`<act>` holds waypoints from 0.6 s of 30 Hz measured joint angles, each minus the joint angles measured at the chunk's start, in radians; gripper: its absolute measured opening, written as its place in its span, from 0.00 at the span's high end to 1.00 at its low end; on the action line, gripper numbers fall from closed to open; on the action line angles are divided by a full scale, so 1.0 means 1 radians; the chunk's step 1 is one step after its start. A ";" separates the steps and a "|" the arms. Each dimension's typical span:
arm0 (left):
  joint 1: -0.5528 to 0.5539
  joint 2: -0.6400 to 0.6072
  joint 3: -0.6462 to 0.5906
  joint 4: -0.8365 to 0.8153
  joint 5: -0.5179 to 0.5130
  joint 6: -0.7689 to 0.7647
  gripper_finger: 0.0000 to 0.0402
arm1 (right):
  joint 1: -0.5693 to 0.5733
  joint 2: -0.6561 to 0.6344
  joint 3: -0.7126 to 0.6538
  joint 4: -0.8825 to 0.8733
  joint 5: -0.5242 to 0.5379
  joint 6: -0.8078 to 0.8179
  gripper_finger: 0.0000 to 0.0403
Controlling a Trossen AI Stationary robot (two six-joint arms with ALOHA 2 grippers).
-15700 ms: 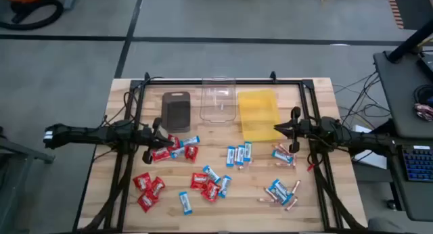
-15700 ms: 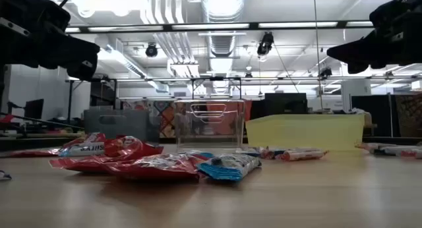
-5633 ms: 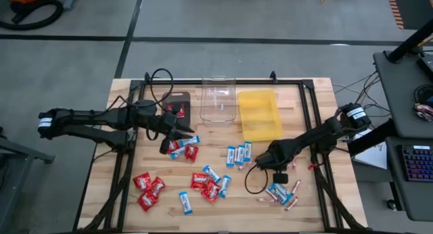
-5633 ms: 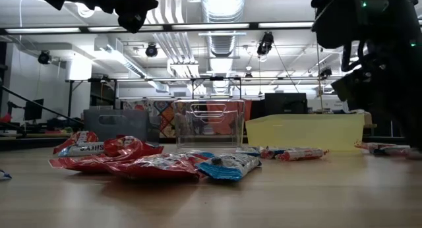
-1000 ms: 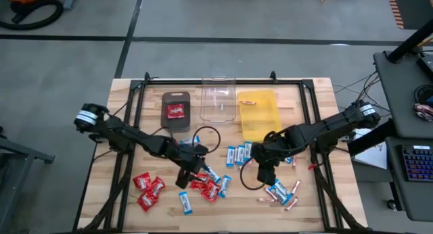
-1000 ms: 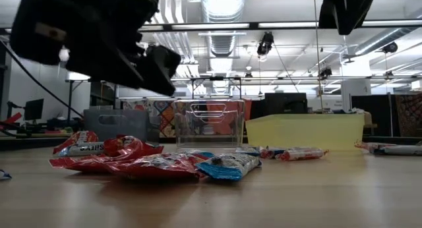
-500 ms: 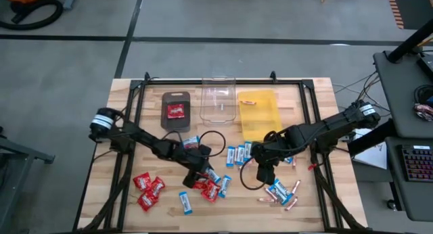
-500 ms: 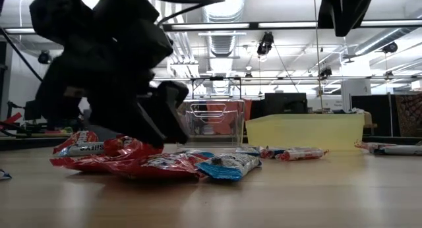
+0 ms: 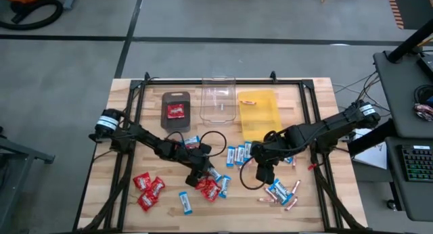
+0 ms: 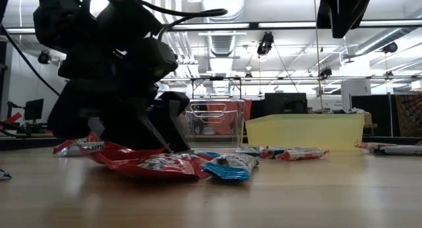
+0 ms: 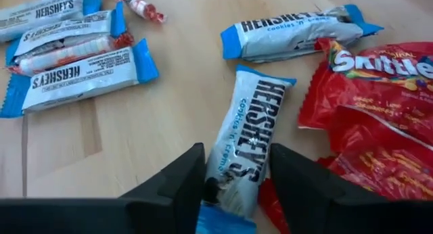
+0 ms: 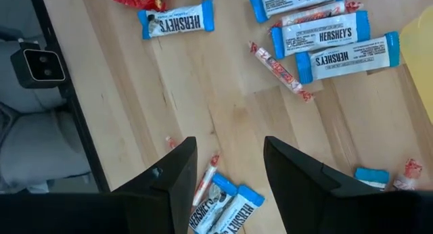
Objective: Sort candy
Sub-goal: Put the white chocolate into the transparent bin
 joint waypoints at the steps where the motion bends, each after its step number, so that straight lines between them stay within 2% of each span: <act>1: 0.000 0.000 0.001 -0.005 0.000 0.000 0.66 | 0.000 0.000 0.000 0.000 0.000 0.000 0.60; 9: 0.000 -0.005 0.003 -0.025 -0.004 0.000 0.81 | 0.000 0.000 0.000 0.000 0.002 -0.008 0.60; 18: 0.000 -0.053 -0.001 -0.063 -0.002 -0.010 0.85 | 0.000 0.000 0.000 0.000 0.002 -0.014 0.60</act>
